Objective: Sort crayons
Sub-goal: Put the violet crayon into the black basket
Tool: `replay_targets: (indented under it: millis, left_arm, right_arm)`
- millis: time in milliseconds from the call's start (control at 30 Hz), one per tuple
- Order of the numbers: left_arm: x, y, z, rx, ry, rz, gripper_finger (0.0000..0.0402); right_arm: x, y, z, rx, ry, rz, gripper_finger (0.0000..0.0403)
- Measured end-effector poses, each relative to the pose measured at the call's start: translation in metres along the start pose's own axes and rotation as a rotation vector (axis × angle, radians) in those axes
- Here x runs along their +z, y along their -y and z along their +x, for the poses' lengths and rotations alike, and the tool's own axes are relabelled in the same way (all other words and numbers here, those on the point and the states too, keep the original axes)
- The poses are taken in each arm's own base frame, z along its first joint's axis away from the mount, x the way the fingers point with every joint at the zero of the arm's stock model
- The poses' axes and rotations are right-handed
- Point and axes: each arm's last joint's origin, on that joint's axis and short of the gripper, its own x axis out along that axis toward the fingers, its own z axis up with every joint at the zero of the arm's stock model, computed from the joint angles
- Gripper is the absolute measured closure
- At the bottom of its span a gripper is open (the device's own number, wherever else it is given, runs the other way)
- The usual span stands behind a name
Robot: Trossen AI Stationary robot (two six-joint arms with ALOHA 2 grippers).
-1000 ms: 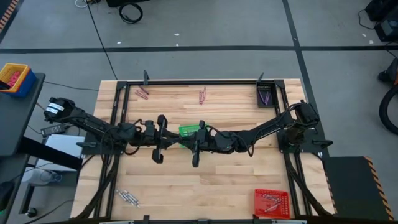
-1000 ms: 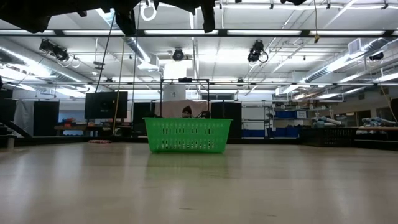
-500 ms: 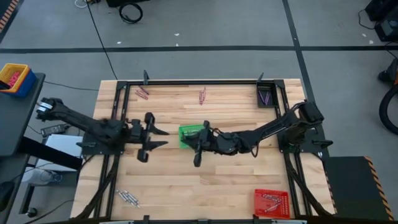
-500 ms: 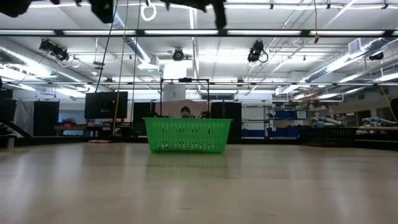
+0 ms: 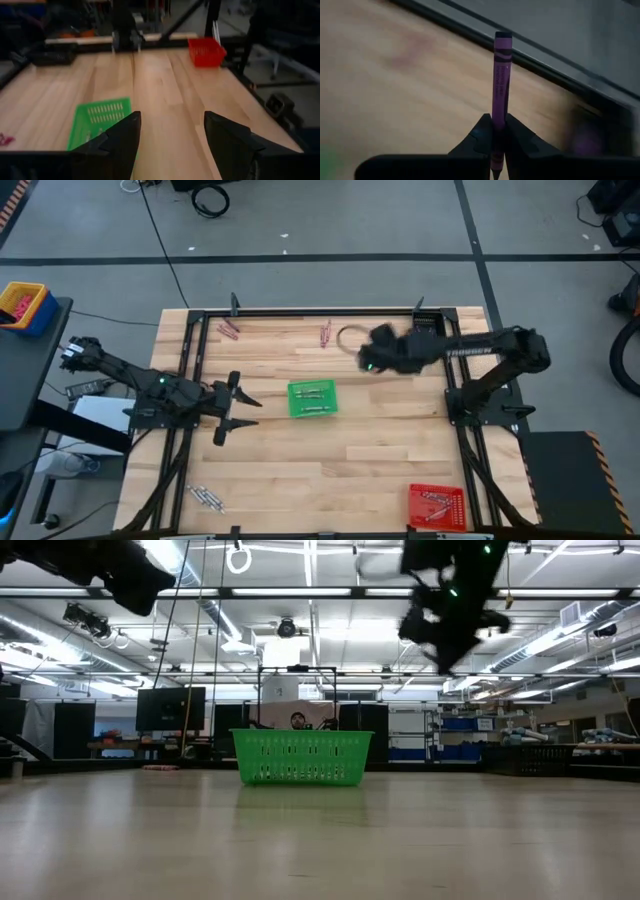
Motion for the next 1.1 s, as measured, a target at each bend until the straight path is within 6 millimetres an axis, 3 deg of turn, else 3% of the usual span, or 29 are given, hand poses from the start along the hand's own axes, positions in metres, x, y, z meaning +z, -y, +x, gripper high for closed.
replay_targets:
  millis: [133,333,433,600,833,1100]
  left_arm:
    - [-0.002,0.001,0.0,-0.003,-0.015,0.009,0.017]
    - [-0.001,0.001,0.001,-0.002,-0.014,0.004,0.017]
    - [-0.001,0.001,0.0,-0.002,-0.012,-0.014,0.017]
    - [-0.001,0.001,0.001,-0.002,-0.011,0.01,0.017]
    - [-0.001,0.001,0.001,-0.002,-0.012,0.013,0.017]
    - [-0.009,0.007,0.012,-0.03,-0.088,-0.017,0.017]
  right_arm:
    - [0.001,0.042,0.032,-0.272,-0.128,0.083,0.0373]
    - [-0.017,0.069,0.095,-0.404,-0.207,0.133,0.0373]
    - [-0.023,0.087,0.115,-0.477,-0.257,0.169,0.0372]
    - [-0.022,0.107,0.136,-0.514,-0.274,0.228,0.0362]
    - [-0.026,0.111,0.165,-0.405,-0.27,0.29,0.0357]
    - [-0.028,0.114,0.169,-0.397,-0.288,0.327,0.0306]
